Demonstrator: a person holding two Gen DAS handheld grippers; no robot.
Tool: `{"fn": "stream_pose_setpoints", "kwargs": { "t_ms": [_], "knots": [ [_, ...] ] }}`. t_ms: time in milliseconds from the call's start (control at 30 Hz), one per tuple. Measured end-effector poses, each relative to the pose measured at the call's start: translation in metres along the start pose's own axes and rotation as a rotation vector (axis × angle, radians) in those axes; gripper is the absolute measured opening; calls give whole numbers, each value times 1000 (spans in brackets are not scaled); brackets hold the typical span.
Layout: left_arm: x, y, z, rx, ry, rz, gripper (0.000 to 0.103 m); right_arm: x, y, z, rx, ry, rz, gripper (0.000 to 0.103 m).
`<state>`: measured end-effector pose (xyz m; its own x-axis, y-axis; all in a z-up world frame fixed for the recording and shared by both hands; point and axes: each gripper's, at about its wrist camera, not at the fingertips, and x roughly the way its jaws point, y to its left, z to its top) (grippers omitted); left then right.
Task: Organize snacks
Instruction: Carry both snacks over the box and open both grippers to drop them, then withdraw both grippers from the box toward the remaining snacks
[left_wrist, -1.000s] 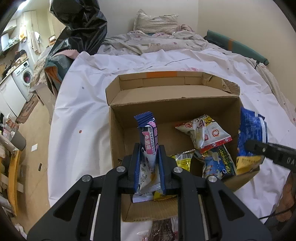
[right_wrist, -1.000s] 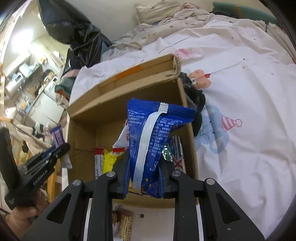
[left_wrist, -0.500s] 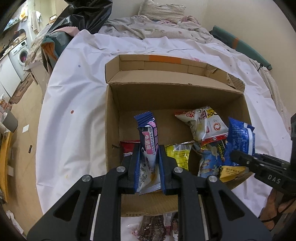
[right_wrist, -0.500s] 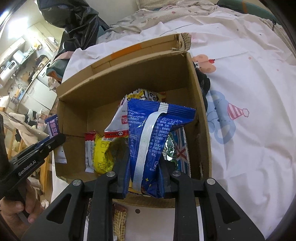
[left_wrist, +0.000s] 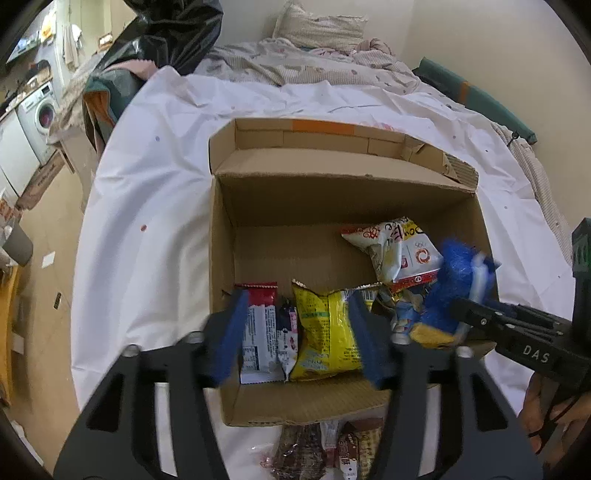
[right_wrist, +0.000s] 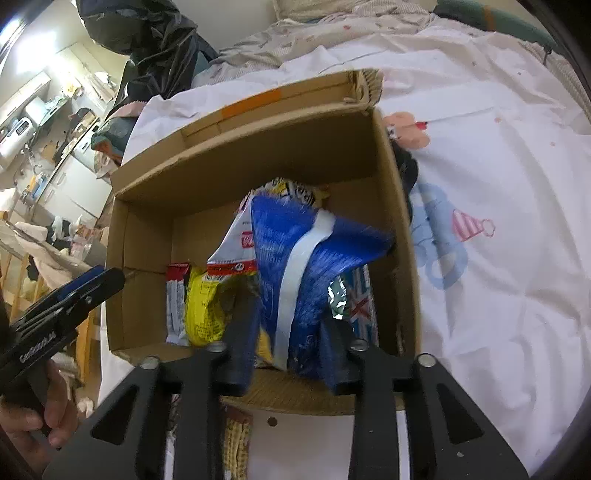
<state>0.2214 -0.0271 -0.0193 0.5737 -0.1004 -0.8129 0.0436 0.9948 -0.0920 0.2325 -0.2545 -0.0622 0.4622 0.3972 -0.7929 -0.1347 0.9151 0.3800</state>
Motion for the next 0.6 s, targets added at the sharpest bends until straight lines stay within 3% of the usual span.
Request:
{"fn": "stream_pose_setpoints", "kwargs": {
  "t_ms": [67, 100, 200, 600],
  "knots": [
    [-3, 1, 0, -10, -16, -6, 74, -7, -1, 1, 12, -42, 0, 76],
    [-4, 2, 1, -16, -23, -9, 79, -11, -1, 2, 12, -63, 0, 81],
    [-6, 4, 1, -30, -32, -15, 83, -13, -2, 4, 17, -75, 10, 82],
    [-14, 3, -5, -20, -54, -13, 84, -25, -2, 4, 31, -104, 25, 82]
  ]
}}
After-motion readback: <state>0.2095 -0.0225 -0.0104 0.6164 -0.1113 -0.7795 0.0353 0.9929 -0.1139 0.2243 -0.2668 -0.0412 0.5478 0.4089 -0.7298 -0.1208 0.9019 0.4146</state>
